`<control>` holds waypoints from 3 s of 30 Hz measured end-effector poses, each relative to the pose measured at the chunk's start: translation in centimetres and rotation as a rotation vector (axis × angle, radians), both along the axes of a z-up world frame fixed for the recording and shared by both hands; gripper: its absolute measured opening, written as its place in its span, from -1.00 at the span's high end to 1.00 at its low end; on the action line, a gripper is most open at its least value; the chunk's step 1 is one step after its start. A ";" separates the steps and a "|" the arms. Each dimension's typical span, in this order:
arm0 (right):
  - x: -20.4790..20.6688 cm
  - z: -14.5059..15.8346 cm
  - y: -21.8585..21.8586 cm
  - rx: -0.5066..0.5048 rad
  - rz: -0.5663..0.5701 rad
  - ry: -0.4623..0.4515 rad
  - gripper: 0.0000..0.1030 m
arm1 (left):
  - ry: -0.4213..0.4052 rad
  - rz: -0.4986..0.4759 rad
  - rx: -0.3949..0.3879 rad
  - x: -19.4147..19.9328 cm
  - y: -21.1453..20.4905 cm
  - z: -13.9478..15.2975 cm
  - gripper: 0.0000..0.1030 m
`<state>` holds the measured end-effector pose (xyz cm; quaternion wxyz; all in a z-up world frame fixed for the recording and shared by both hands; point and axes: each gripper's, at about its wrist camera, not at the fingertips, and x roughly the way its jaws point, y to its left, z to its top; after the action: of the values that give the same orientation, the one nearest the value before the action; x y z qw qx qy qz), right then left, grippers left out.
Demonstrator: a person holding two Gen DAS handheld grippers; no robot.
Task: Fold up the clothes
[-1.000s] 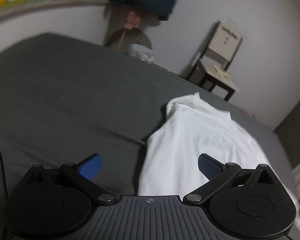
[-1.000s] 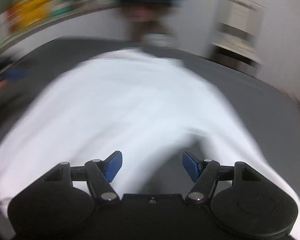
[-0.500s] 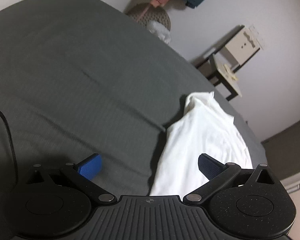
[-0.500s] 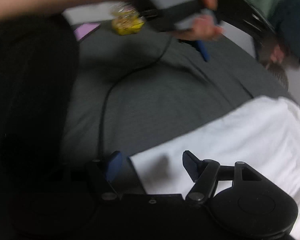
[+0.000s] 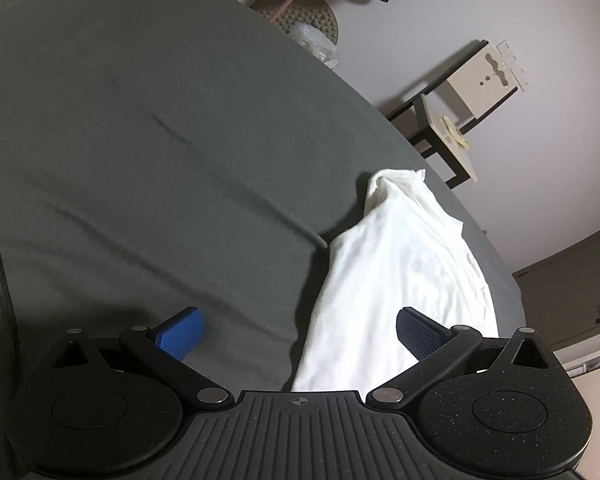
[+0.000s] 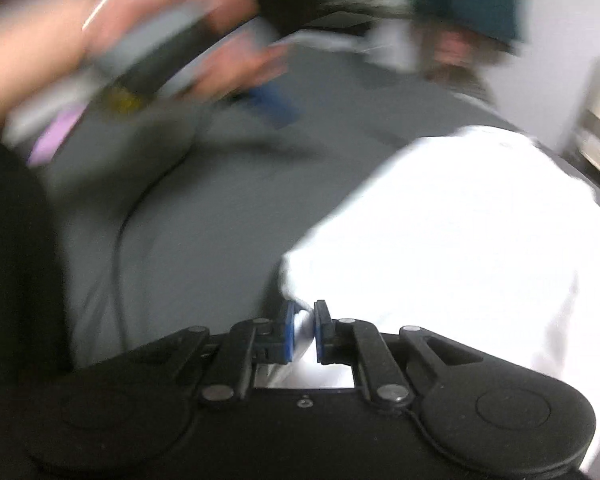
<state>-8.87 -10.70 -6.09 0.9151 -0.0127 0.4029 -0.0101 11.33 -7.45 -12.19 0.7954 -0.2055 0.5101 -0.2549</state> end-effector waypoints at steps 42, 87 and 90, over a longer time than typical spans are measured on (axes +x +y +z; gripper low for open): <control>-7.9 -1.0 -22.9 0.153 -0.781 -0.049 0.80 | -0.165 -0.369 0.383 -9.5 -8.8 -2.5 0.77; -8.4 0.6 -21.8 0.245 -0.666 -0.154 0.78 | -0.898 -0.899 0.725 -13.1 -7.1 2.3 -0.86; -8.3 0.3 -22.0 0.251 -0.675 -0.141 0.78 | -0.837 -0.972 0.636 -10.5 -7.0 1.7 -0.43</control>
<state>-17.12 -32.69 -5.75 0.8801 0.2343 0.3185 -0.2628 0.84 -14.44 -10.44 0.7421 0.4020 0.2456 -0.4768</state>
